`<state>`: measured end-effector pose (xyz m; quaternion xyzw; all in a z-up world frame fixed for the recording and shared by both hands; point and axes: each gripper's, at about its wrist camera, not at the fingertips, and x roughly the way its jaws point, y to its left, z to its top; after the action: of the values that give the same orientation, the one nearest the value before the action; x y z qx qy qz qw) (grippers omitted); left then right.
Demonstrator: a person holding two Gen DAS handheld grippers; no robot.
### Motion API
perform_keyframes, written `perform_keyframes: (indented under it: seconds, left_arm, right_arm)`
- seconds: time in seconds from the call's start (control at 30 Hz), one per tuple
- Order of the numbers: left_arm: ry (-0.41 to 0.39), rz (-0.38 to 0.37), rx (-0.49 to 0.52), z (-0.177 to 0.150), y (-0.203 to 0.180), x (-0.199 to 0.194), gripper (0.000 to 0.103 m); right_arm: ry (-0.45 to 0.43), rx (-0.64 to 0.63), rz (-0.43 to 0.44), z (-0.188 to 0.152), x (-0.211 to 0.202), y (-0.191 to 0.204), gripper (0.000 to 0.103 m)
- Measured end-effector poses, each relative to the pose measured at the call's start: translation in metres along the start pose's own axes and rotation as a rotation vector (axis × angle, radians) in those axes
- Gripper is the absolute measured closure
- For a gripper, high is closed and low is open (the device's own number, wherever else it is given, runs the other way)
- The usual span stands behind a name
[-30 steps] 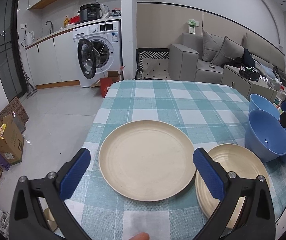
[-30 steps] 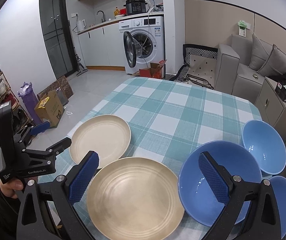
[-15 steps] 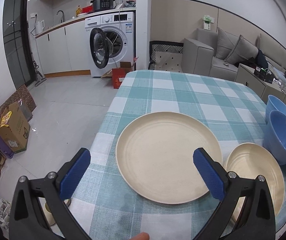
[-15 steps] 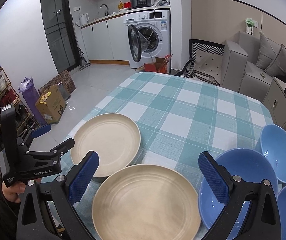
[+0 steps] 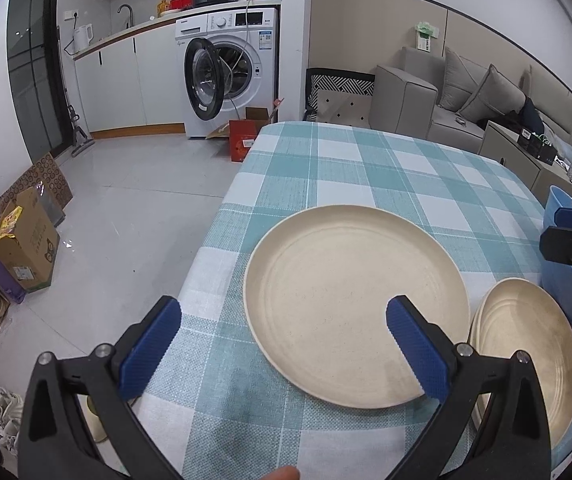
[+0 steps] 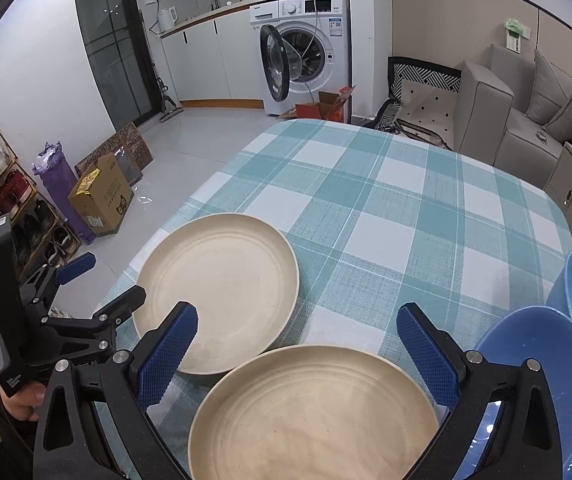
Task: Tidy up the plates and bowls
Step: 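Move both open grippers to the rim of one cream plate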
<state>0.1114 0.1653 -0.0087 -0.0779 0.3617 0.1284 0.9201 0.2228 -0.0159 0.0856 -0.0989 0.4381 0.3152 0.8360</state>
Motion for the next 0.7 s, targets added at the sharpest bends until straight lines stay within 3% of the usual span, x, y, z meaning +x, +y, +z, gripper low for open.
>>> perform_keyframes:
  seconds: [0.7]
  left_arm:
    - [0.070, -0.056, -0.055, -0.008, 0.011, 0.022, 0.000]
  right_arm:
    - [0.101, 0.011, 0.012, 0.000, 0.061, 0.003, 0.001]
